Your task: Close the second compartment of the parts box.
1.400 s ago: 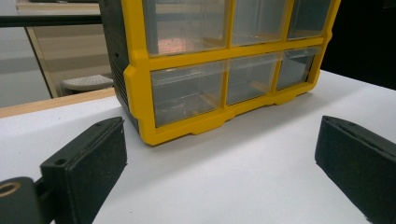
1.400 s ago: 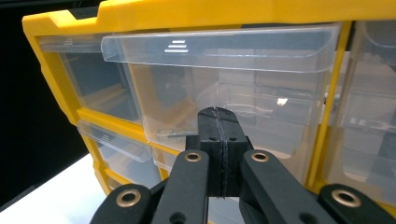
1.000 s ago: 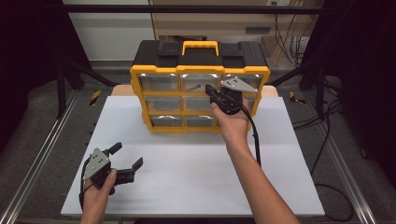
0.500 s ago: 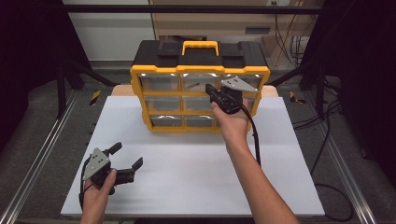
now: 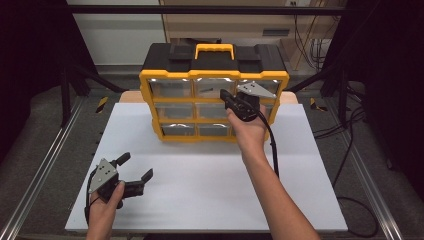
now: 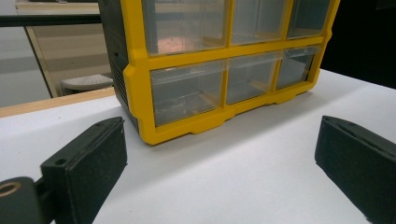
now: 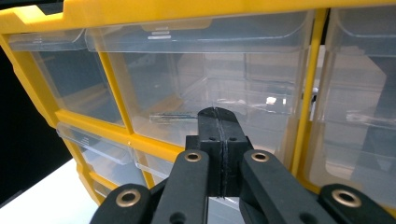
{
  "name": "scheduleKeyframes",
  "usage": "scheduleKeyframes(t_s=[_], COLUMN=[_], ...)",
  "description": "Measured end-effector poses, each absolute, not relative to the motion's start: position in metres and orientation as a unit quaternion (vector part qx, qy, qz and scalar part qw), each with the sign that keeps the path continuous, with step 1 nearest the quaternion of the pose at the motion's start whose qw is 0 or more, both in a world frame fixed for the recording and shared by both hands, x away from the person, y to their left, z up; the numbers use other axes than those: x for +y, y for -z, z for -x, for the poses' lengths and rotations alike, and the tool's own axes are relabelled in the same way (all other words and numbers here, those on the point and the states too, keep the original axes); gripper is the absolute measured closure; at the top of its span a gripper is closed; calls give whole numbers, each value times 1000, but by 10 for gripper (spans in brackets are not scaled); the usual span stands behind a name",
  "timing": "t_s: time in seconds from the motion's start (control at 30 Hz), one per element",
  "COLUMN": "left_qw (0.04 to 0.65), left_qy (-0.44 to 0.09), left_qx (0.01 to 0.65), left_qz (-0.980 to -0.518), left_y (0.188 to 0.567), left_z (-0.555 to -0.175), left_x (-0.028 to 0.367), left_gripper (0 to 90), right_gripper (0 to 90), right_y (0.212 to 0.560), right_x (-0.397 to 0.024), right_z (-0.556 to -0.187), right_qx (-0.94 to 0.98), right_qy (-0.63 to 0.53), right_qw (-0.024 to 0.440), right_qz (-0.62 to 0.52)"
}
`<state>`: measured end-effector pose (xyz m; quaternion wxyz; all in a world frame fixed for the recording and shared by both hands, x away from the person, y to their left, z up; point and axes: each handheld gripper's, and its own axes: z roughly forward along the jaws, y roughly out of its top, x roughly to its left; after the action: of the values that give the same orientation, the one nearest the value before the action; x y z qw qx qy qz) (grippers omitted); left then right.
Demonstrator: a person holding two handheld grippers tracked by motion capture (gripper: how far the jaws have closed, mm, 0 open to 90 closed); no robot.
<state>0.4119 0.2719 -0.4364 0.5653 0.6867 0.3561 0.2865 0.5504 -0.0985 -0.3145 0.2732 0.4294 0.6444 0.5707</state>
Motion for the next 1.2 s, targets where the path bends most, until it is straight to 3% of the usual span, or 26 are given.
scheduleKeyframes(t_s=[0.5,1.2], left_qw=[565,564], left_qy=[-287,-289], left_qx=[356,354], left_qz=[-687,-688], left_y=[436,436], left_z=[-412,-411], left_x=[272,272], left_gripper=[23,23], right_gripper=[900,900], right_y=[314,314], right_x=[-98,-96], right_z=[-551,-548], right_qx=[643,650], right_qy=[-571,-558], right_qw=[273,310], right_qz=[-431,-412])
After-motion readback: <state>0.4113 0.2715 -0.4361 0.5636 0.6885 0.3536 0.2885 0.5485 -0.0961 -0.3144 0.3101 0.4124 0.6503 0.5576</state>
